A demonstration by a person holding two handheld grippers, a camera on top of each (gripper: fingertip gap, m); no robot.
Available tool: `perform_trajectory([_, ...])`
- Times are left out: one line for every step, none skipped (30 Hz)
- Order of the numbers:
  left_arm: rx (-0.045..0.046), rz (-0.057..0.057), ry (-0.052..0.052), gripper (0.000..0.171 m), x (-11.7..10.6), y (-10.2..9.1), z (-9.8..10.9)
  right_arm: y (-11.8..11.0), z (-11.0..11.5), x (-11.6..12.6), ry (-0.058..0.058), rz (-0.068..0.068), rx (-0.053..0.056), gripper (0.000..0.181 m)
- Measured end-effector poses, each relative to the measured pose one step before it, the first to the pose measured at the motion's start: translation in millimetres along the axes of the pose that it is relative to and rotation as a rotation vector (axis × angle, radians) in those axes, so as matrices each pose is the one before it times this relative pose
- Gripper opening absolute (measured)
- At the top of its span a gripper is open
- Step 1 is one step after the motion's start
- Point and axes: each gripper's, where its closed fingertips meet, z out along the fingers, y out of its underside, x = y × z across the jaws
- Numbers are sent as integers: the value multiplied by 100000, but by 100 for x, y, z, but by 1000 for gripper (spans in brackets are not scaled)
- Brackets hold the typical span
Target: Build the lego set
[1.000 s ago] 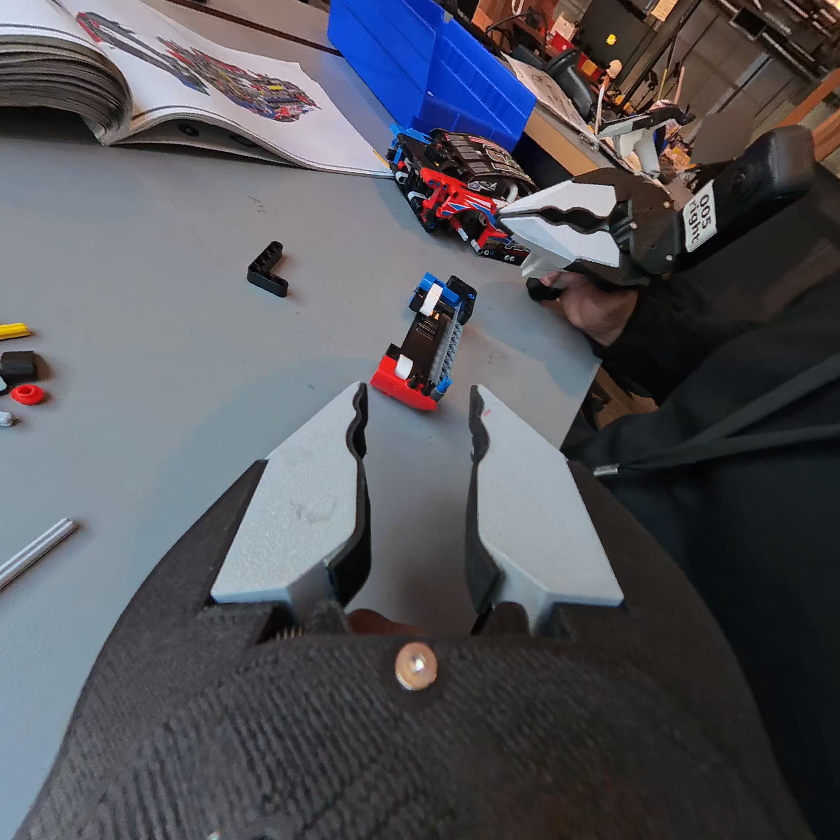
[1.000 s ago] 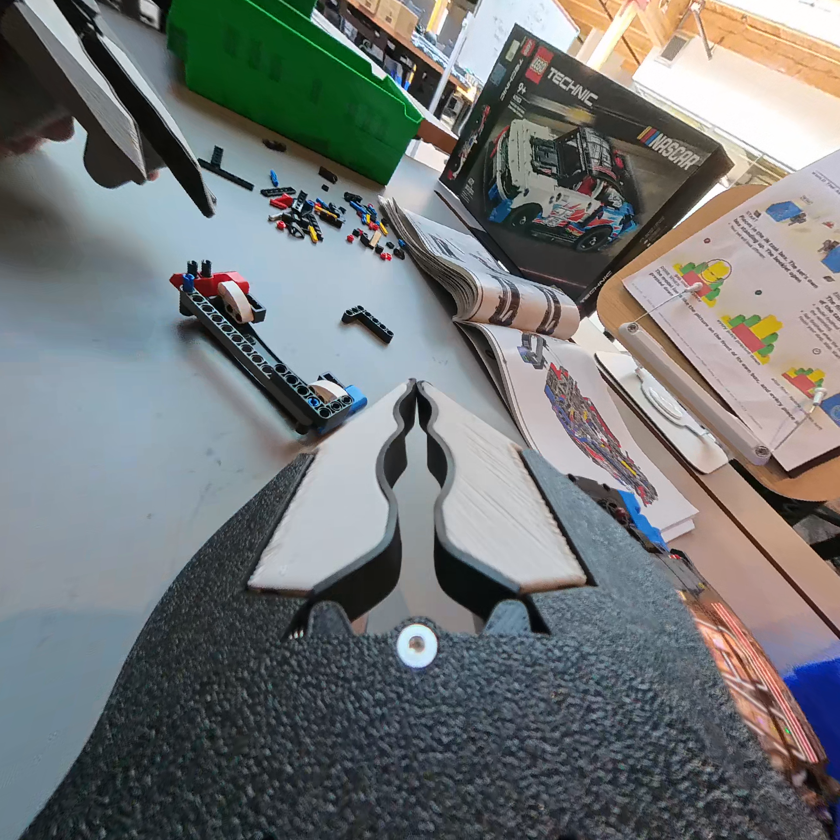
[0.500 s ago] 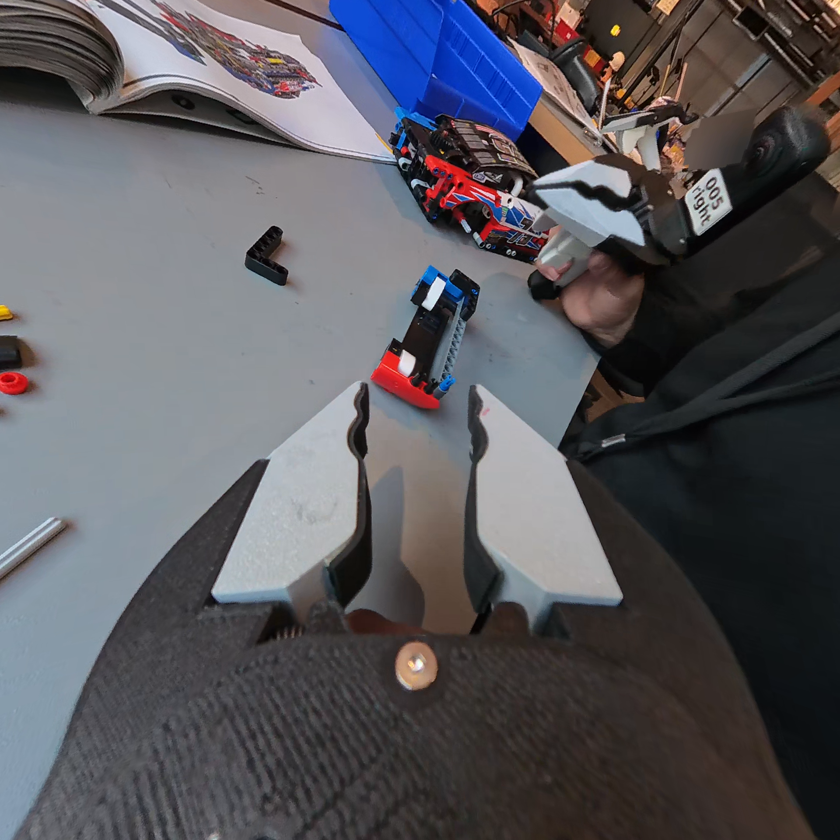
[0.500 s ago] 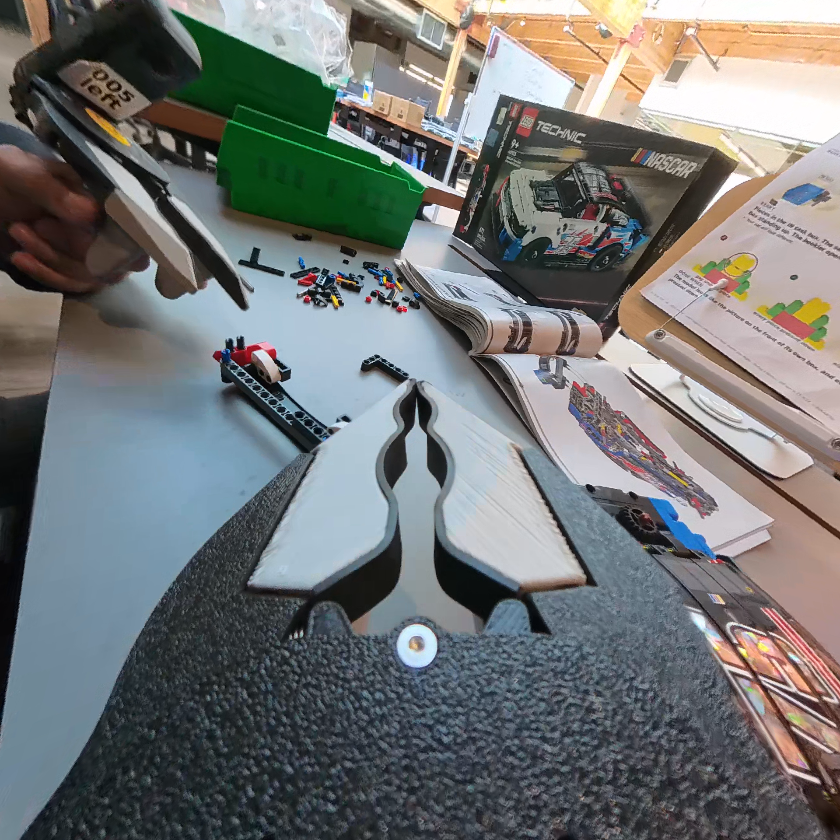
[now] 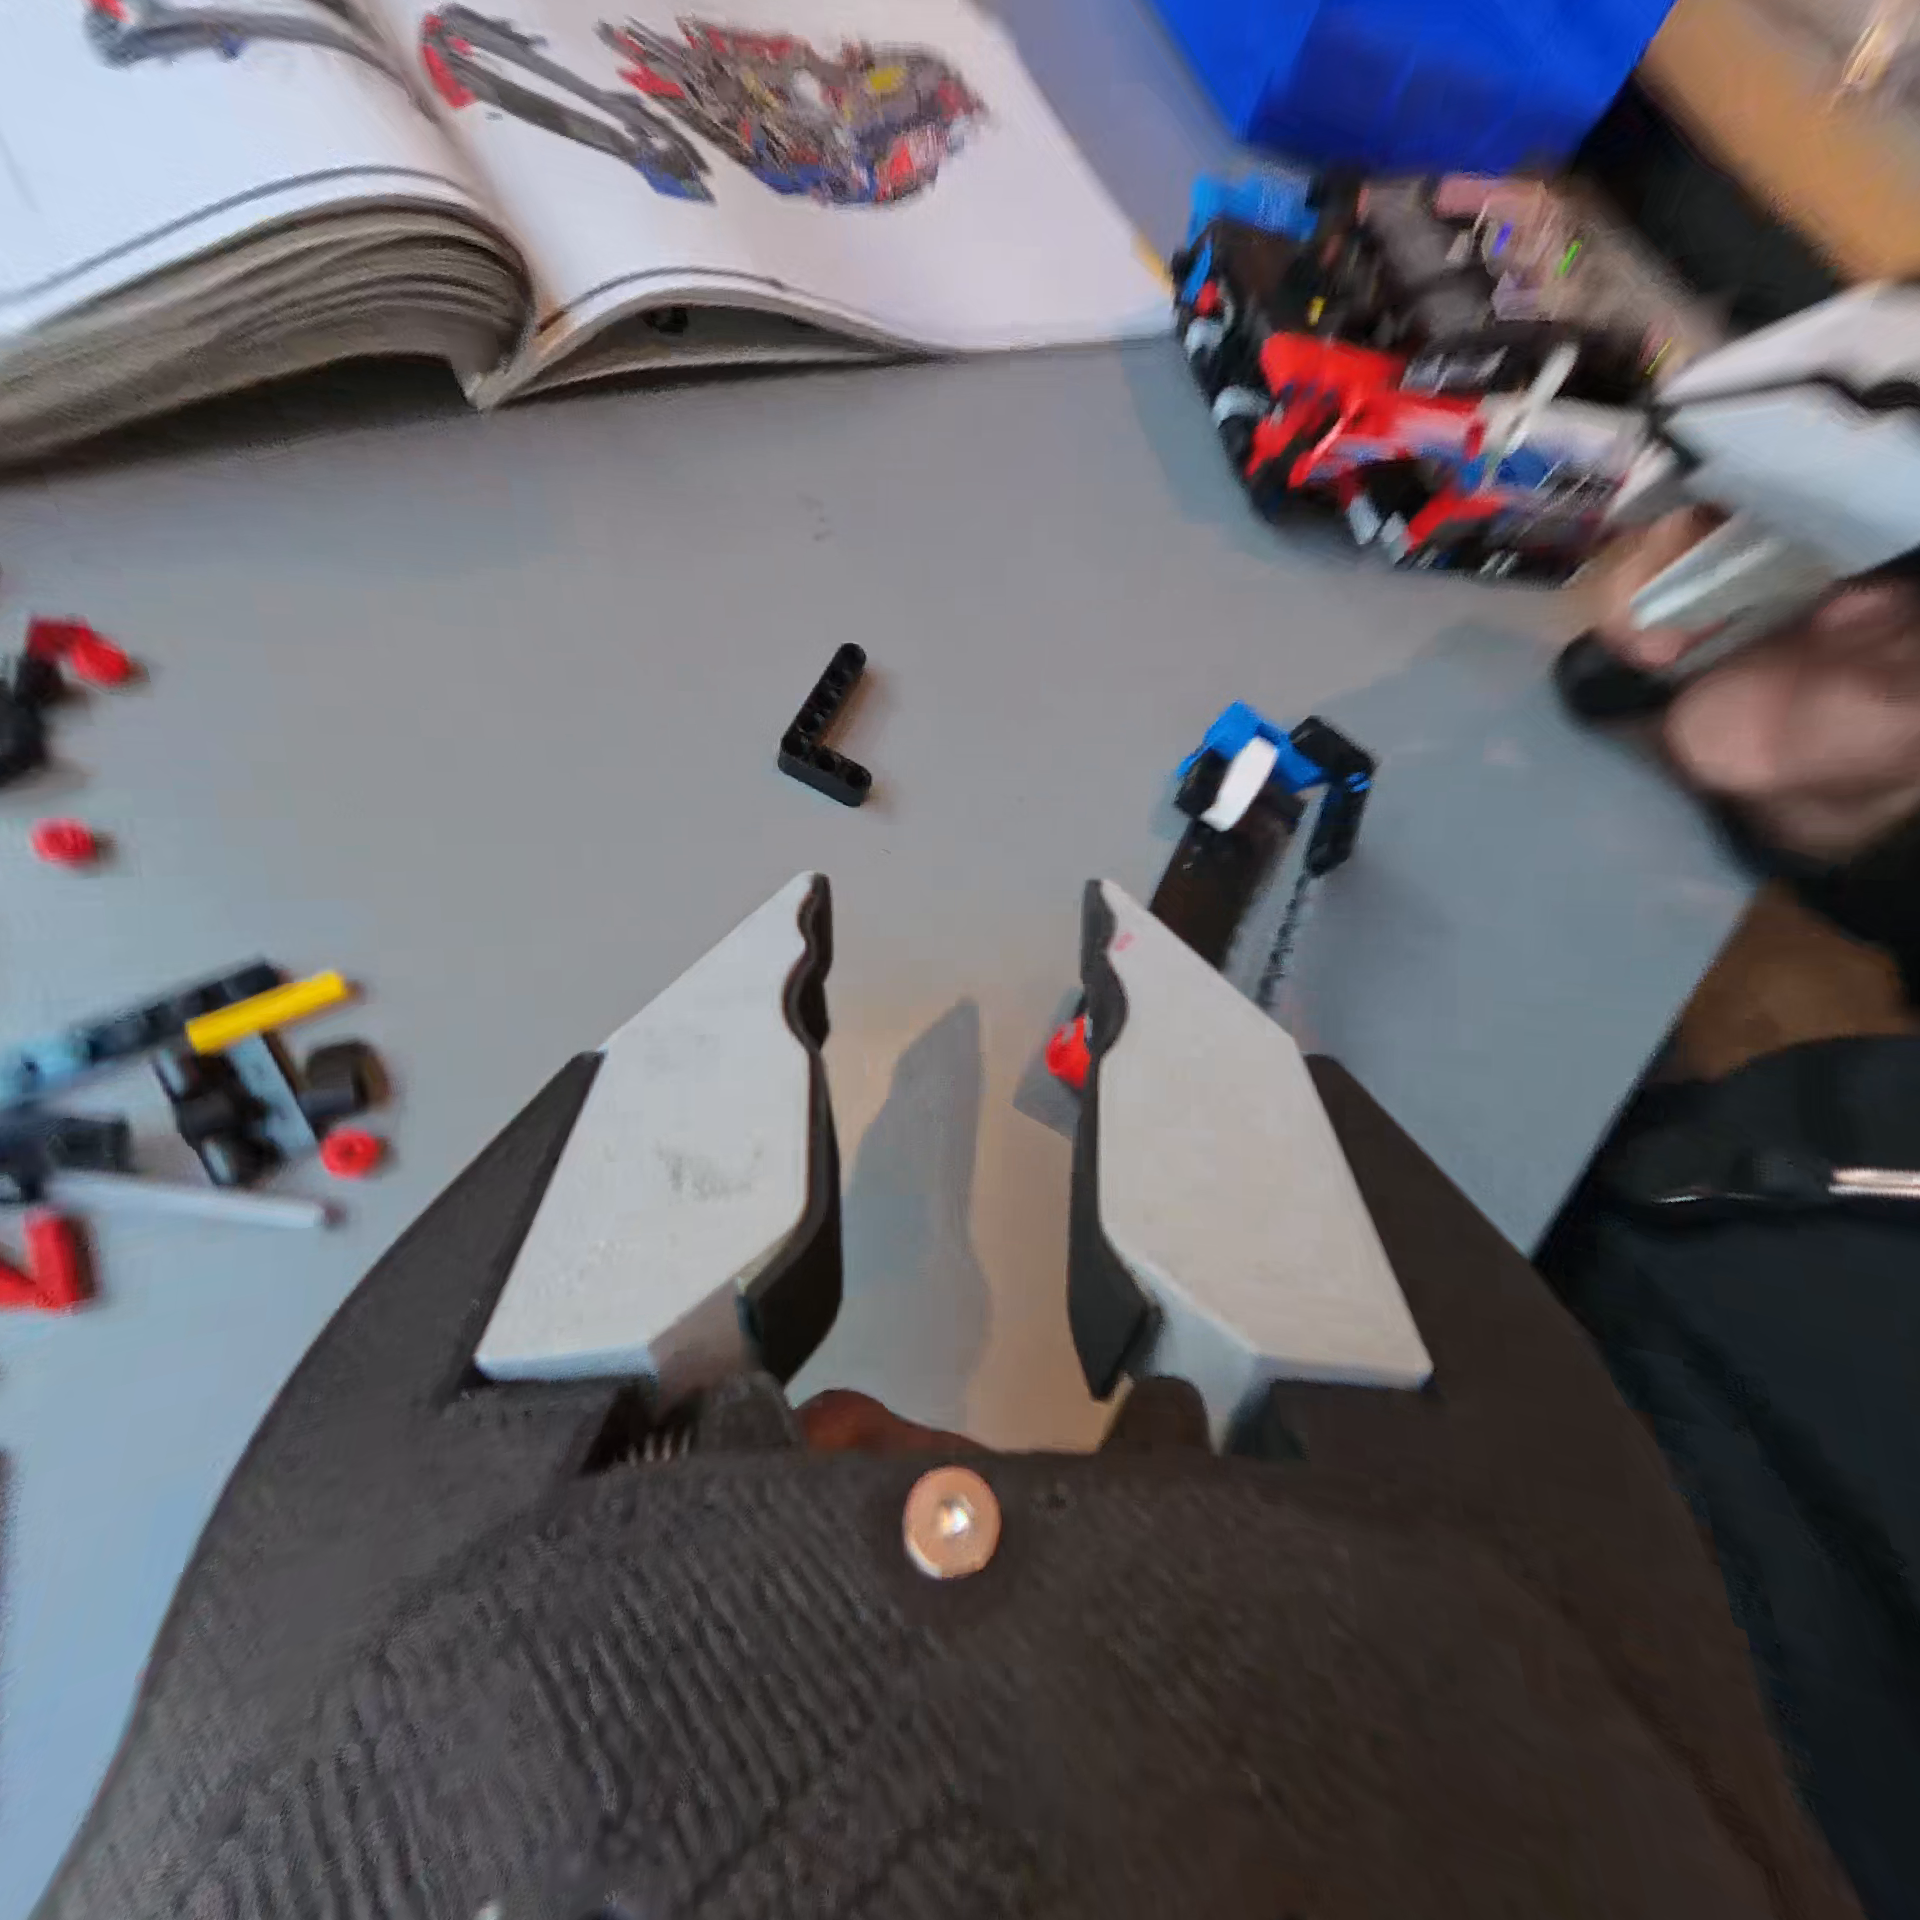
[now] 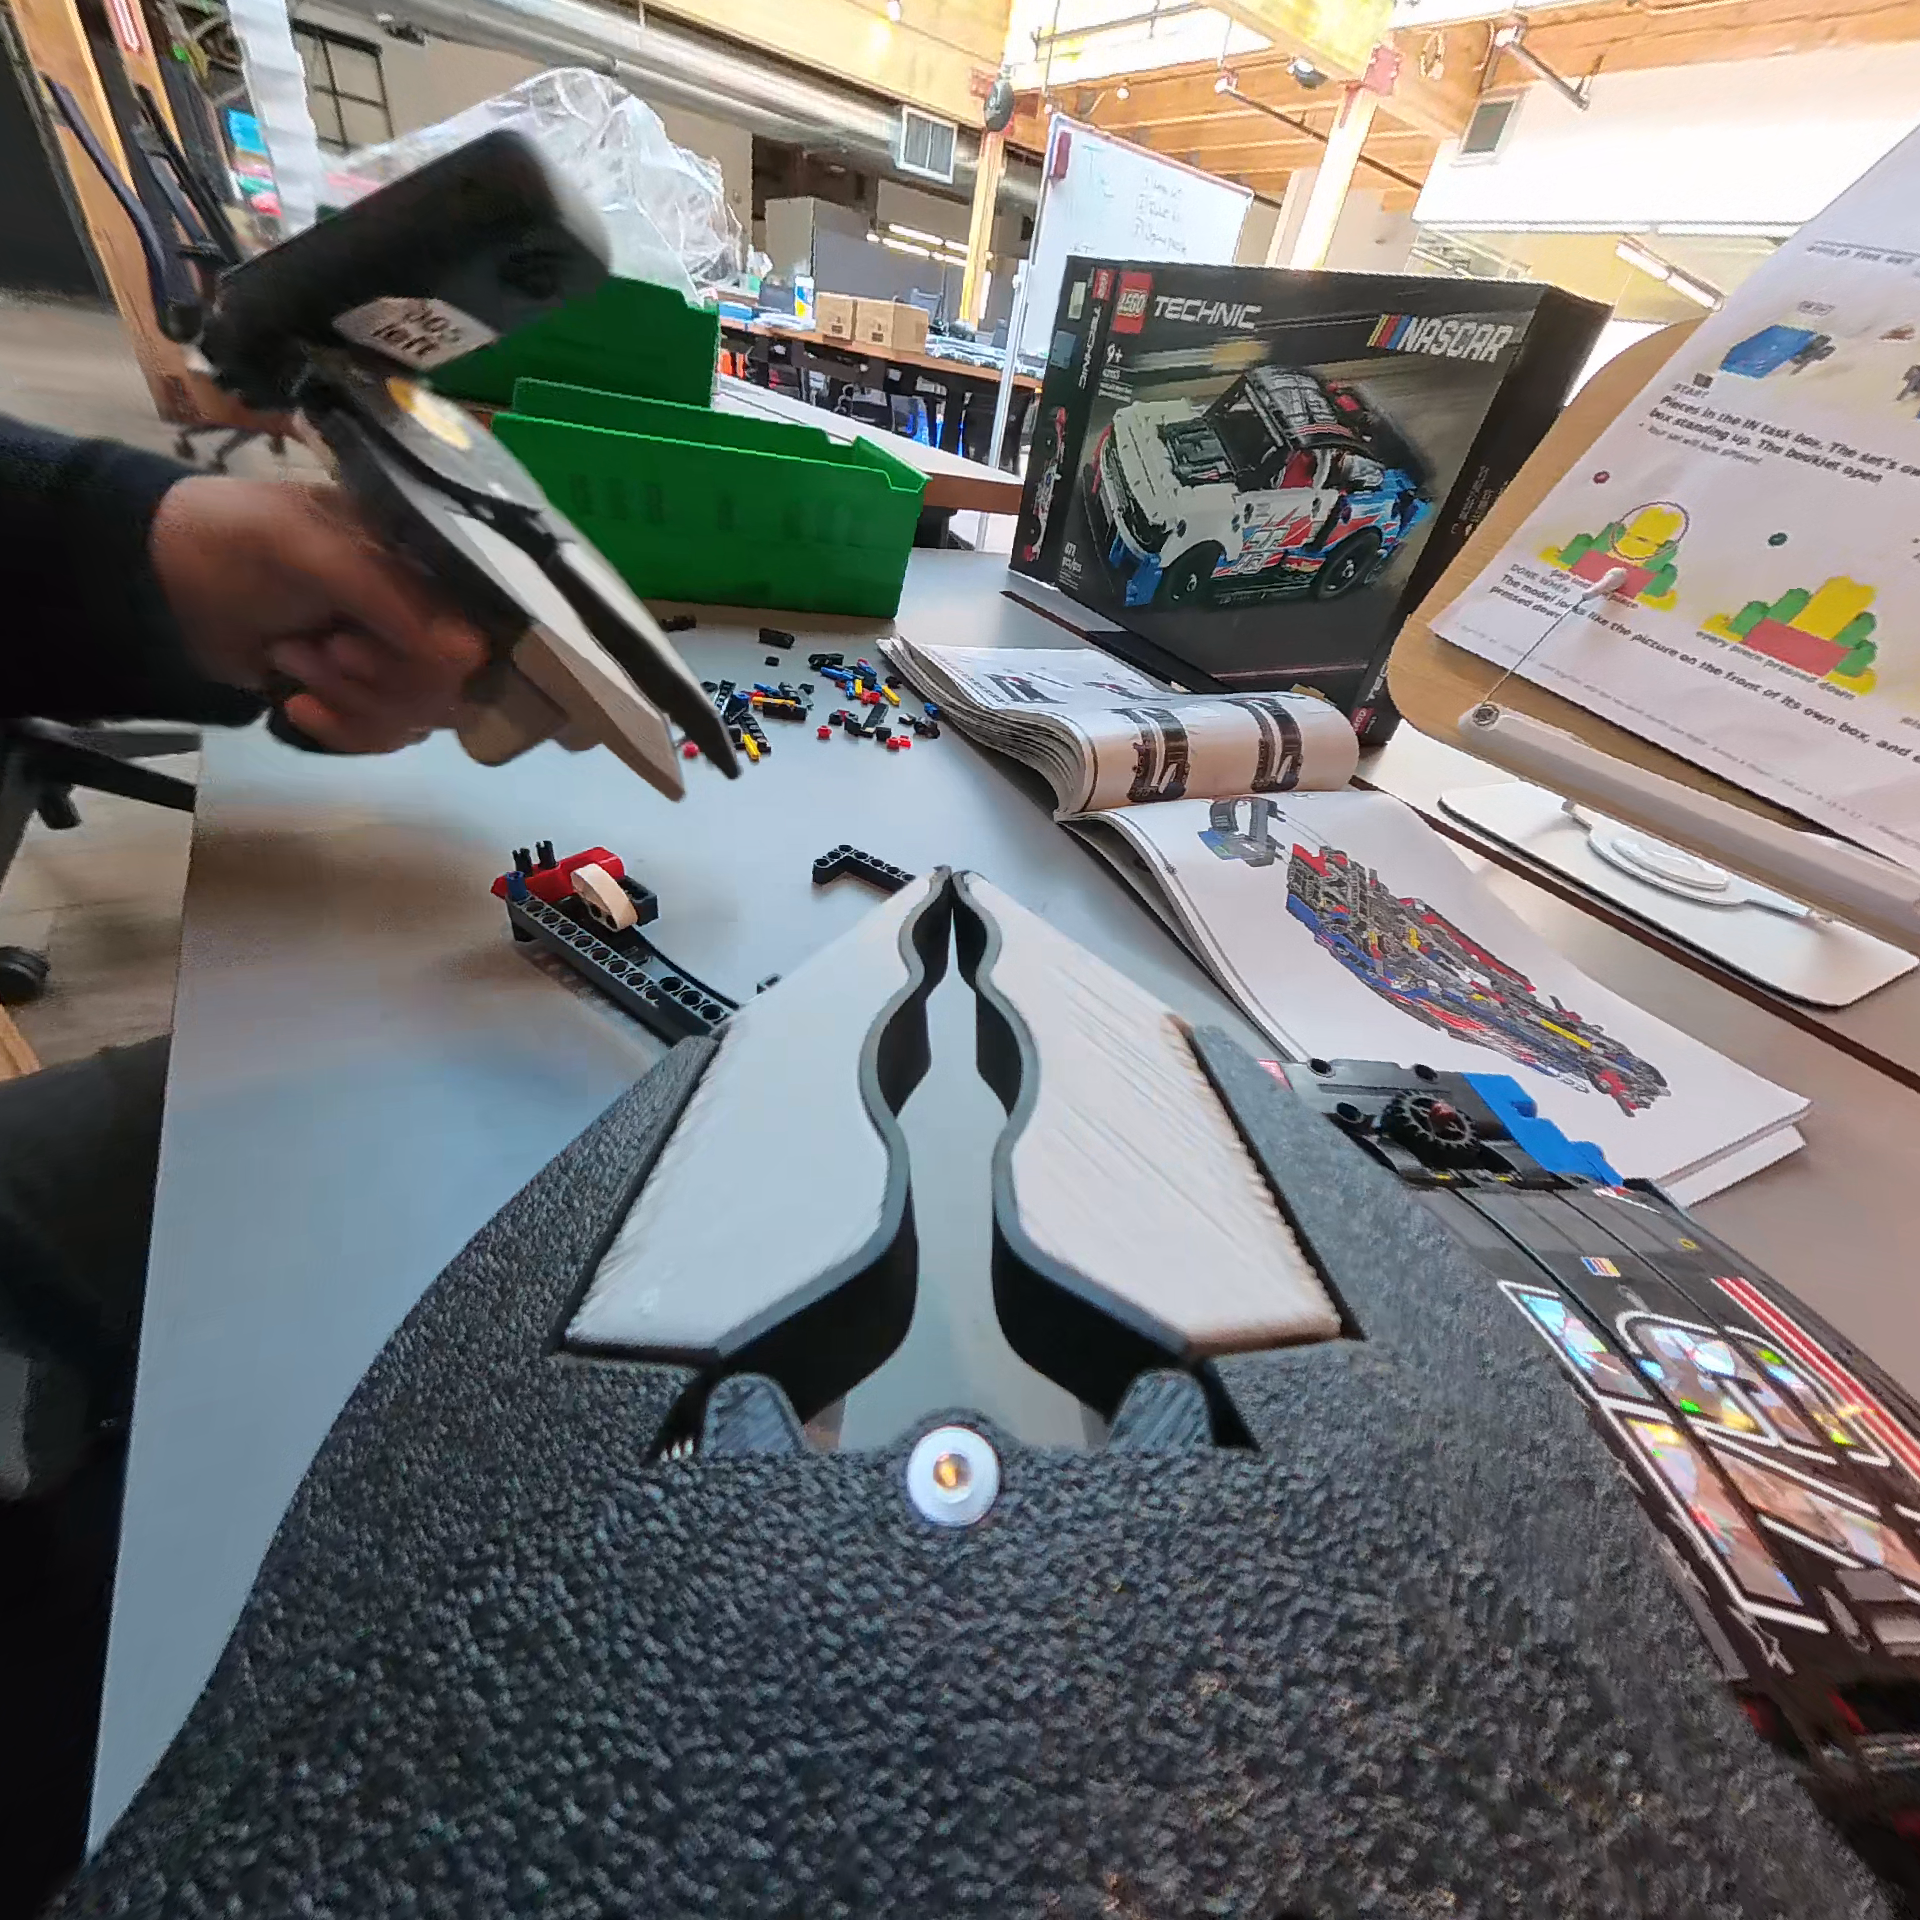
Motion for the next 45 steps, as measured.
perform_trajectory([-5913, 7916, -4901, 46, -438, -18, 791, 45, 40, -94, 44, -1018, -264, 0])
perform_trajectory([-5825, 7511, -6012, 47, -734, -74, 755, 31, 42, -71, -93, -806, -247, 0])
perform_trajectory([-4420, 7178, -3734, 49, -566, -242, 681, 4, 35, -39, 69, -643, -26, 0])
perform_trajectory([-2734, 5479, -2988, 49, -628, -404, 570, 19, 38, -3, 108, -515, -84, 0])
perform_trajectory([-1327, 2813, -2722, 49, -734, -507, 503, 23, 37, 4, 51, -419, -86, 0])
perform_trajectory([-495, 402, 1765, 50, -113, -513, 448, 0, 39, -7, 106, -414, 60, 0])
perform_trajectory([-1008, -1988, 5739, 51, 448, -290, 463, -1, 35, 9, 226, -683, 112, 0])
perform_trajectory([-2297, -3297, 5126, 53, 355, 4, 539, 13, 56, -12, 206, -772, -46, 0])
perform_trajectory([-2461, -1886, 3402, 55, 122, 237, 524, 47, 76, -38, 100, -714, -324, 0])
perform_trajectory([-2118, 234, 198, 57, -266, 377, 467, 72, 88, -13, 347, -901, -487, 0])
perform_trajectory([-1528, 1179, -1909, 56, -480, 428, 388, 54, 84, -56, 287, -1137, -381, 0])
perform_trajectory([2913, 1299, -3031, 42, -468, -117, 42, 30, 57, -85, 193, -1154, -307, 0])
perform_trajectory([2039, 569, 400, 24, 160, 48, 16, 64, 60, -89, 298, -1200, -475, 0])
perform_trajectory([1860, 169, 150, 13, 197, 62, -21, 69, 53, -127, 136, -1289, -571, 0])
perform_trajectory([1795, 694, 187, 10, 225, 58, -33, 58, 76, -193, -207, -1489, -523, 0])
perform_trajectory([1555, 676, -305, 10, 79, 43, -46, 84, 101, -251, -475, -1790, -710, 0])
perform_trajectory([1259, -231, 125, 10, 62, 23, -36, 122, 154, -314, -753, -1942, -1016, 0])
perform_trajectory([1186, -1000, 497, 10, 55, 20, -37, 135, 163, -347, -862, -2101, -1194, 0])
perform_trajectory([878, -1050, 282, 10, 28, 47, -75, 101, 167, -419, -1266, -2270, -1019, 0])
perform_trajectory([416, -817, -286, 10, -13, 107, -143, 74, 167, -569, -2276, -2326, -845, 0])
perform_trajectory([-98, -400, 687, 10, 185, 146, -241, 46, 217, -683, -3129, -2451, -1062, 0])
perform_trajectory([151, -458, 1132, 10, 305, 22, -398, 32, 311, -576, -2572, -2795, -1753, 0])
perform_trajectory([674, -520, 711, 10, 289, -149, -568, -41, 389, -323, -1466, -3681, -2332, 0])
perform_trajectory([778, -744, 489, 10, 288, -268, -684, -197, 428, -184, -1302, -4562, -2188, 3])
perform_trajectory([973, -803, 434, 10, 318, -373, -776, -314, 434, 14, -1230, -5021, -1757, 6])
perform_trajectory([1398, -717, 887, 10, 432, -499, -791, -406, 405, 352, -241, -3931, -1076, 9])
perform_trajectory([1446, -1092, 1916, 10, 619, -509, -748, -504, 399, 330, -1059, -1949, 16, 18])
perform_trajectory([905, -1401, 3810, 10, 955, -401, -605, -414, 426, 94, -2481, -1138, 132, 26])
perform_trajectory([-63, -1103, 4743, 10, 1159, -156, -451, -245, 459, 90, -1358, -1345, -650, 36])
perform_trajectory([436, -507, 2169, 10, 833, -79, -322, -235, 473, -91, -789, -2217, -834, 49])
perform_trajectory([755, 226, 712, 10, 616, 19, -232, -381, 401, -672, -2508, -3806, -277, 54])
perform_trajectory([-342, -34, 1737, 10, 701, 227, -168, -587, 313, -870, -2097, -5399, 739, 53])
perform_trajectory([-445, -1208, 2592, 9, 725, 247, -135, -667, 279, -661, -237, -5690, 877, 47])
perform_trajectory([131, -1809, 3690, 10, 801, 172, -130, -585, 288, -586, -389, -4984, 219, 42])
perform_trajectory([442, -1964, 4600, 9, 876, 105, -128, -434, 314, -726, -2077, -4570, -381, 41])
perform_trajectory([201, -2069, 4385, 9, 762, 90, -99, -178, 309, -486, -1503, -4229, -1387, 41])
perform_trajectory([-560, -1479, 3105, 10, 526, 213, -70, -35, 262, -89, 269, -3606, -1593, 41])
perform_trajectory([-662, -415, 2015, 10, 345, 253, -49, 19, 211, -57, -7, -2543, -1204, 40])
perform_trajectory([-557, -212, 859, 10, 155, 265, -44, 2, 123, -147, -727, -1397, -772, 38])
perform_trajectory([-534, -309, 302, 10, 45, 300, -10, -194, -45, -194, -624, -1104, 450, 28])
perform_trajectory([-1173, -276, 1780, 10, 267, 449, 56, -341, -181, -58, 514, -803, 1534, 16])
perform_trajectory([-680, -573, 2256, 10, 387, 410, 117, -158, -156, -223, -960, -58, 606, 11])
perform_trajectory([704, -438, 560, 10, 132, 222, 109, 23, -48, -361, -2193, 1172, -609, 11])
perform_trajectory([518, -436, 704, 10, 135, 231, 85, -20, -30, -411, -2500, 1374, -137, 10])
perform_trajectory([334, -877, 895, 10, 99, 190, 37, -20, 23, -251, -1669, 2003, 229, 10])
